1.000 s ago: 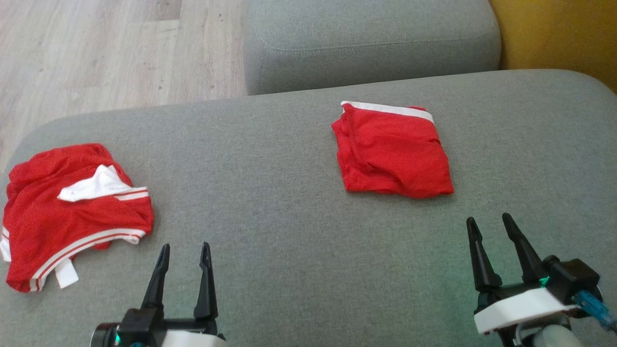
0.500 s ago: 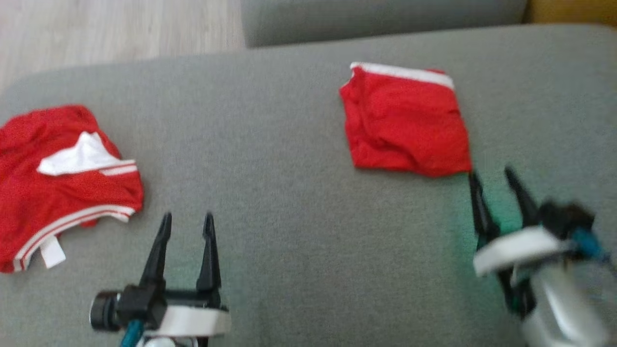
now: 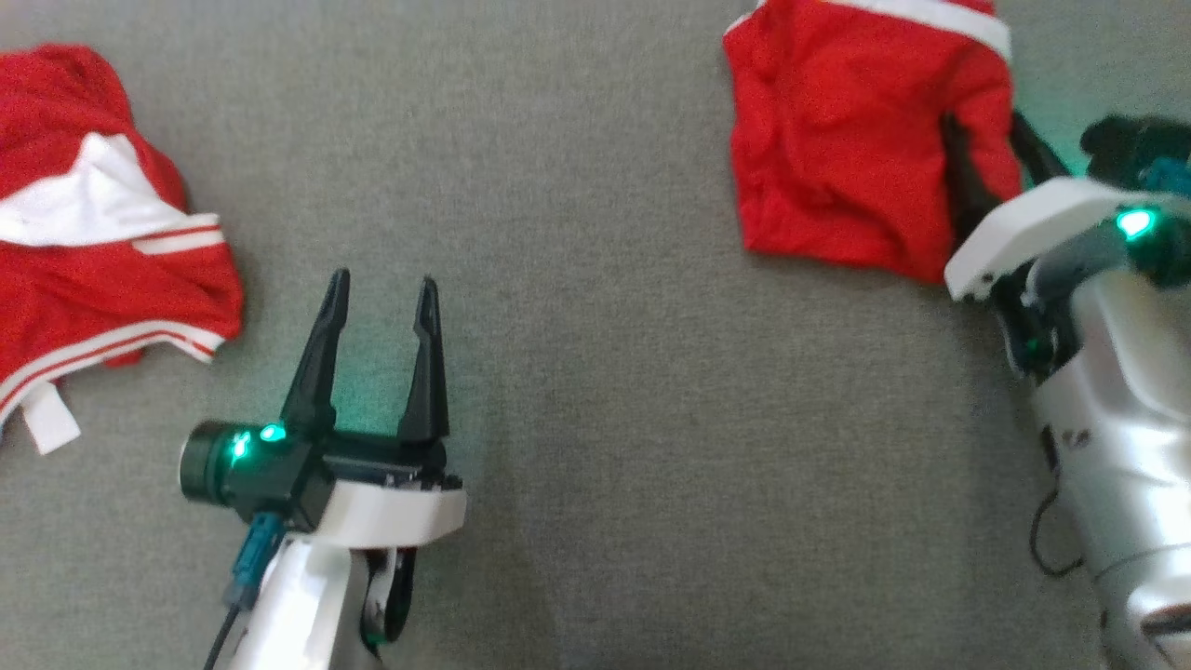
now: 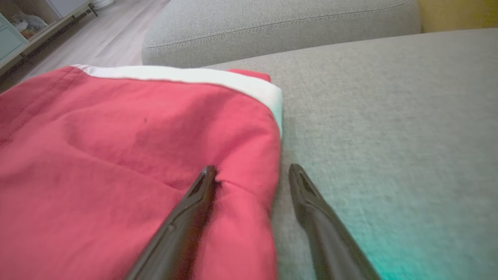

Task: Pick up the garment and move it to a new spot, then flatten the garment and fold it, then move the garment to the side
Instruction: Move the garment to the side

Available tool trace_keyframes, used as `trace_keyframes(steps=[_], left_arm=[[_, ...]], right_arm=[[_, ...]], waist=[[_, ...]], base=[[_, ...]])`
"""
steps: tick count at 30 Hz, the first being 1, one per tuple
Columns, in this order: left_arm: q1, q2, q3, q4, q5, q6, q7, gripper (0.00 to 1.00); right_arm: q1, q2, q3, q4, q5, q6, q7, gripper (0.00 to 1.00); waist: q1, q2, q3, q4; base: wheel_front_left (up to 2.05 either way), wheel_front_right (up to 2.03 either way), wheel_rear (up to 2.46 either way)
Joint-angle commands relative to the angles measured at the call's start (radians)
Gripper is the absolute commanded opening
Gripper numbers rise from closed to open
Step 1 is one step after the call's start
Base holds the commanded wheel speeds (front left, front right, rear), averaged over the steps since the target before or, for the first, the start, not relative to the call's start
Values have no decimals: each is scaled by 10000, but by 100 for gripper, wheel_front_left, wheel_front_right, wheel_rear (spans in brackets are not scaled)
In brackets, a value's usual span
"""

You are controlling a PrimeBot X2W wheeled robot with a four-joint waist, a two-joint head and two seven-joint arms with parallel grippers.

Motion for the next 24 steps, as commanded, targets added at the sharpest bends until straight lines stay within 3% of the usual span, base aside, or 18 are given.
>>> trace_keyframes(steps=[1,5,8,11,20,24], left_arm=[[-239,14,250,-312,114,-60,-51,100],[-457,14,394,-345,209,-84,-51,100],[-576,14,517,-433,316,-161,-51,100],[-664,34,680,-571,435,-230,-51,100],[-1158,161,800,-686,776,-587,-51,100],[-1400,214,751,-694,890,-726,-51,100]], right_arm=[[-142,28,205,-161,-31,-7,-18,0],[-419,-256,69,-102,-235,-7,-306,0],[-441,-864,91,-305,-496,-7,-329,0],[-327,-1697,179,-793,-590,-7,-114,0],[315,-5118,-403,-2828,-601,-7,520,0],[337,-5967,-963,-3720,-1225,-7,686,0]], waist=[[-4,0,604,130],[-4,0,965,-148],[-4,0,1184,-486],[-4,0,1447,-919],[-4,0,2380,-1788],[-4,0,2775,-1931]], base=[[0,0,0],[0,0,0],[0,0,0],[0,0,0],[0,0,0],[0,0,0]])
